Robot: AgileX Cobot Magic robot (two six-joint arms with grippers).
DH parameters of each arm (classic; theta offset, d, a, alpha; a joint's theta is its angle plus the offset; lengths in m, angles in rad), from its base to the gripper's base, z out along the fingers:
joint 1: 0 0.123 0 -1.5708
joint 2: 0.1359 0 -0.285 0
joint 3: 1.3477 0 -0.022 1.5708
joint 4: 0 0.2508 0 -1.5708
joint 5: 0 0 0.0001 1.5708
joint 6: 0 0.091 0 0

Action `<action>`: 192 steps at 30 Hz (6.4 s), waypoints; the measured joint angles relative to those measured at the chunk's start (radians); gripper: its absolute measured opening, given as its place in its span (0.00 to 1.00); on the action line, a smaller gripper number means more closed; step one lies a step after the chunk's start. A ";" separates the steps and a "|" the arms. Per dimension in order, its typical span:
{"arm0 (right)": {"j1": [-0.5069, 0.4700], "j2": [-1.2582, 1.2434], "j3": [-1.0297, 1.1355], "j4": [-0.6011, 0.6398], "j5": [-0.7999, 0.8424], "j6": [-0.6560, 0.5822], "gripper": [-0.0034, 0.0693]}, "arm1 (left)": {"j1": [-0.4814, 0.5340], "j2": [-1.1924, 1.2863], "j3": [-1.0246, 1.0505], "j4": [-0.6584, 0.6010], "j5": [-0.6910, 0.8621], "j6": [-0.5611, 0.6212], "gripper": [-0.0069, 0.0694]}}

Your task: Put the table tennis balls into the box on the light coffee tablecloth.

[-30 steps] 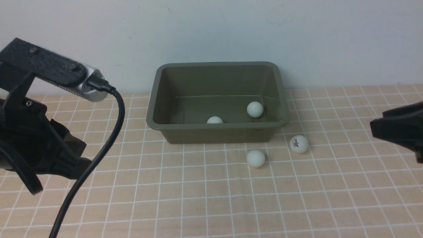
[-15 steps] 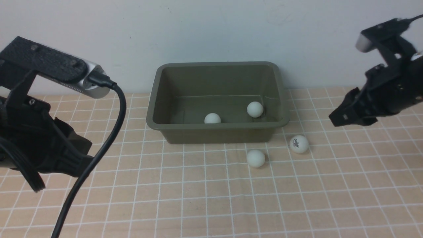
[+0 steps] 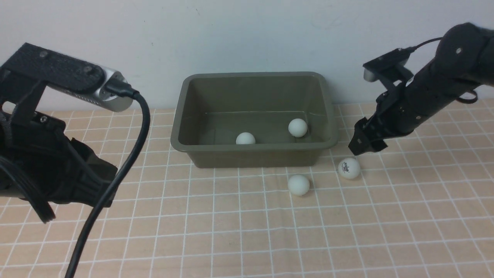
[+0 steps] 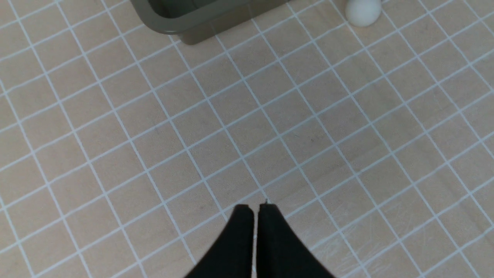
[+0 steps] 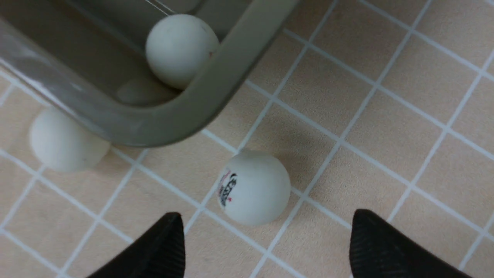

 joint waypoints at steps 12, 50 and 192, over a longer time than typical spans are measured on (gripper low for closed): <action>0.000 0.119 0.000 0.042 -0.047 -0.111 0.76 | 0.000 0.008 0.000 -0.001 0.000 0.004 0.04; 0.033 0.179 -0.299 0.460 0.041 -0.258 0.66 | 0.000 0.008 0.000 -0.003 -0.008 0.005 0.04; 0.157 -0.270 -0.369 -0.498 0.113 0.429 0.51 | 0.000 0.008 0.000 -0.034 -0.018 0.012 0.04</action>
